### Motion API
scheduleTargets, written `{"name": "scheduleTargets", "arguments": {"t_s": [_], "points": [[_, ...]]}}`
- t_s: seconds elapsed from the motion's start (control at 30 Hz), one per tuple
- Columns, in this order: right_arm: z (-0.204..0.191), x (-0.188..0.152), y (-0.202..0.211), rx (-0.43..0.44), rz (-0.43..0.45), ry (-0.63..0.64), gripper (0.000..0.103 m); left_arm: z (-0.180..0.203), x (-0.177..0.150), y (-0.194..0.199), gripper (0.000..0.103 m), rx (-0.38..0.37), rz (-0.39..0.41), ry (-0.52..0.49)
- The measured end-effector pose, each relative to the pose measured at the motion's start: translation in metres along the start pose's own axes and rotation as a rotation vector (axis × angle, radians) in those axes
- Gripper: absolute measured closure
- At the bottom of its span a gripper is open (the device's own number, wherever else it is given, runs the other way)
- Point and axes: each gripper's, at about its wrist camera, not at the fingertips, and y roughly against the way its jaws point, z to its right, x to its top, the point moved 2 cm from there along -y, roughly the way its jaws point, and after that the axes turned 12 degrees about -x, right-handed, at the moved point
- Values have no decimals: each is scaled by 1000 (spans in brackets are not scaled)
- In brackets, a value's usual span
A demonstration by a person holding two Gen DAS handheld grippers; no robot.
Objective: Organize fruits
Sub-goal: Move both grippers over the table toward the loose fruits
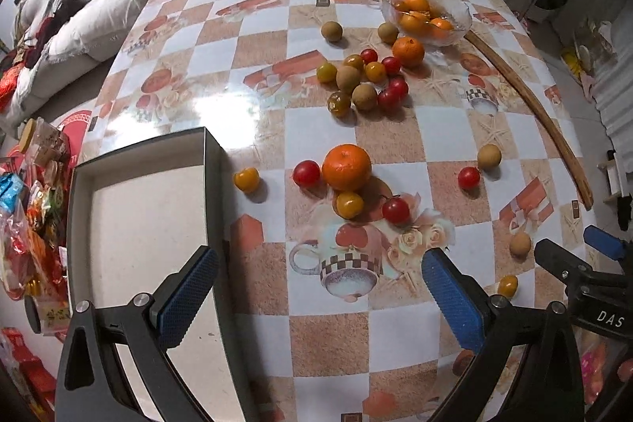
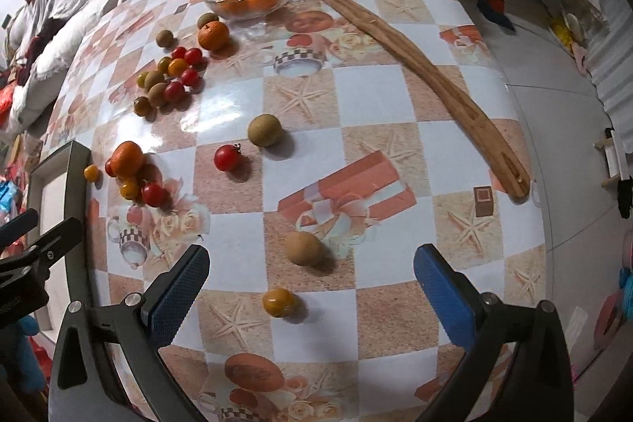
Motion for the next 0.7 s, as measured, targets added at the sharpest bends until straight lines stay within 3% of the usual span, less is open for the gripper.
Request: {"name": "scheduleTargets", "arguments": {"t_s": [0.7], "points": [[3, 2, -3, 2, -10, 5, 0, 7, 3, -13, 0, -1, -42, 5]]}}
